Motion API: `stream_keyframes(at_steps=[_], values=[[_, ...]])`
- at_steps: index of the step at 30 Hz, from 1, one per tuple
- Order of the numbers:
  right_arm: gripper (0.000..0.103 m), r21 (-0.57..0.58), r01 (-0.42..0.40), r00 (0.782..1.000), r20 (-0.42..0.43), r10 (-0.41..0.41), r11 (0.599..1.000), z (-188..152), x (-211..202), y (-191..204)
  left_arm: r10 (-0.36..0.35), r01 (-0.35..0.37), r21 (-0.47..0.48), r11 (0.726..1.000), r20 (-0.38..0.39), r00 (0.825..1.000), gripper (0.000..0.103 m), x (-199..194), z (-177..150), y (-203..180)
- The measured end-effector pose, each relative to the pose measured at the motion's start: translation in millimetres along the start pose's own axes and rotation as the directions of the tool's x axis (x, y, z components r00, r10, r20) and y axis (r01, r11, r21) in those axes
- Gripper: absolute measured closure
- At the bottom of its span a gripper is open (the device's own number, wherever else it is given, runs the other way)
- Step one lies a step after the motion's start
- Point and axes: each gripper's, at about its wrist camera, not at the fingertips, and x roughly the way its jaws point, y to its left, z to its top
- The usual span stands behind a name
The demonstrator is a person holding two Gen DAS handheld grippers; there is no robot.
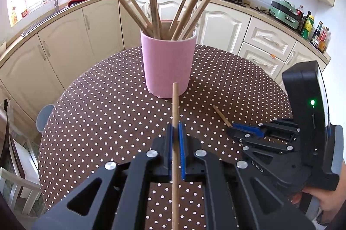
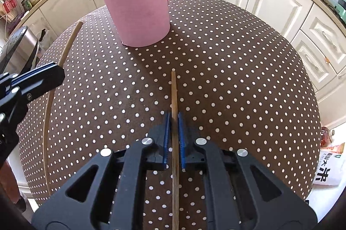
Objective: Organize utensils
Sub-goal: 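Lift both chopsticks upright and carry them above the pink cup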
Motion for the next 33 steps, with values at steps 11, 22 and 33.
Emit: stream_keyframes(at_steps=[11, 22, 33], values=[[0.07, -0.033, 0.021, 1.0, 0.023, -0.021, 0.999, -10, 0, 14, -0.006, 0.006, -0.005, 1.0, -0.003, 1.0, 0.097, -3, -3, 6], [0.097, -0.026, 0.0, 0.996, 0.093, 0.002, 1.0, -10, -8, 17, -0.009, 0.009, 0.006, 1.0, 0.012, 1.0, 0.097, -10, -1, 2], [0.097, -0.024, -0.098, 0.931, 0.351, 0.101, 0.995, -14, -98, 30, -0.018, 0.022, -0.028, 0.999, 0.136, 0.991, 0.097, -59, 2, 10]])
